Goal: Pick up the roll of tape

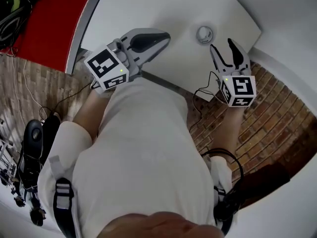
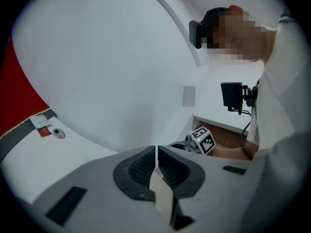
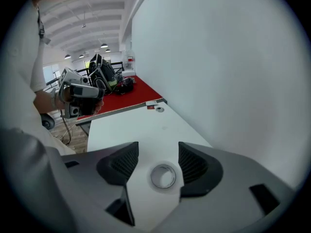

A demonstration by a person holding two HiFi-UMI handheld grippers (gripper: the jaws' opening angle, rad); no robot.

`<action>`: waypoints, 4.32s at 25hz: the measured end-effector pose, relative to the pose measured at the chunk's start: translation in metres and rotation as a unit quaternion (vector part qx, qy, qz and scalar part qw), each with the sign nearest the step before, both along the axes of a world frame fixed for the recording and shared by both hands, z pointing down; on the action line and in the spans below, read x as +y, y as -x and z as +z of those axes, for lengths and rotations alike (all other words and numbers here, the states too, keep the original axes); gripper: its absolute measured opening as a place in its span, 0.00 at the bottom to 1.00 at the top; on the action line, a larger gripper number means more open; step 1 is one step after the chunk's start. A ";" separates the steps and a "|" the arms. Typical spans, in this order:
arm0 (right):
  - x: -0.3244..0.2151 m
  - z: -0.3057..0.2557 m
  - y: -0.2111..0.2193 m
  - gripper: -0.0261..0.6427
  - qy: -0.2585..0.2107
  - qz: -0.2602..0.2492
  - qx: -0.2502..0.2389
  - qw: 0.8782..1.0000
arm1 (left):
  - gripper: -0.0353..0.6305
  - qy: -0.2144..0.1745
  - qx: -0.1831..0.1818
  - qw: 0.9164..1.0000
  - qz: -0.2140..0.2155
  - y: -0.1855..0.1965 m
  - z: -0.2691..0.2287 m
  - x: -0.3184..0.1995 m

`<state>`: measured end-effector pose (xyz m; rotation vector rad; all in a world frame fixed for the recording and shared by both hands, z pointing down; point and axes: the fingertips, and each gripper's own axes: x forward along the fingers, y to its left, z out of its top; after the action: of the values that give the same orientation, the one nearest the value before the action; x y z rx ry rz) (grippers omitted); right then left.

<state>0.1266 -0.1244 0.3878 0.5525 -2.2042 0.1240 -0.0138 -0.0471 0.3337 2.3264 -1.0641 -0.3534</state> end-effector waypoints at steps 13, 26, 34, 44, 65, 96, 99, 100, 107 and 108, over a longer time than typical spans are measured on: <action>0.008 0.116 0.002 0.40 0.093 -0.080 0.112 0.986 | 0.06 0.058 0.025 0.997 -0.035 0.007 0.069 -0.004; 0.017 0.196 -0.005 0.40 0.133 -0.114 0.183 0.967 | 0.06 0.097 0.035 0.994 -0.046 0.006 0.117 -0.001; 0.015 0.222 -0.006 0.40 0.128 -0.130 0.236 0.955 | 0.06 0.112 0.040 0.992 -0.052 0.008 0.134 0.008; 0.019 0.241 0.001 0.40 0.135 -0.155 0.260 0.944 | 0.06 0.122 0.048 0.990 -0.054 0.006 0.148 0.016; 0.024 0.254 -0.009 0.37 0.130 -0.194 0.346 0.909 | 0.06 0.125 0.037 0.990 -0.057 -0.001 0.156 0.029; 0.035 0.234 -0.017 0.24 0.151 -0.185 0.291 0.926 | 0.06 0.128 0.017 0.990 -0.058 -0.008 0.154 0.034; 0.038 0.226 -0.013 0.23 0.164 -0.176 0.269 0.932 | 0.06 0.128 0.015 0.990 -0.055 -0.007 0.151 0.034; 0.040 0.224 -0.011 0.23 0.166 -0.175 0.264 0.934 | 0.06 0.127 0.014 0.990 -0.055 -0.007 0.150 0.034; 0.044 0.207 -0.002 0.23 0.160 -0.172 0.241 0.942 | 0.06 0.120 0.008 0.992 -0.048 -0.009 0.138 0.034; 0.044 0.203 0.001 0.23 0.160 -0.170 0.235 0.944 | 0.06 0.118 0.007 0.992 -0.046 -0.009 0.136 0.034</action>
<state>0.1259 -0.0806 0.5911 0.0062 -1.7306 0.1461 -0.0049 -0.0128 0.4695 2.0675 -1.1432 -0.2623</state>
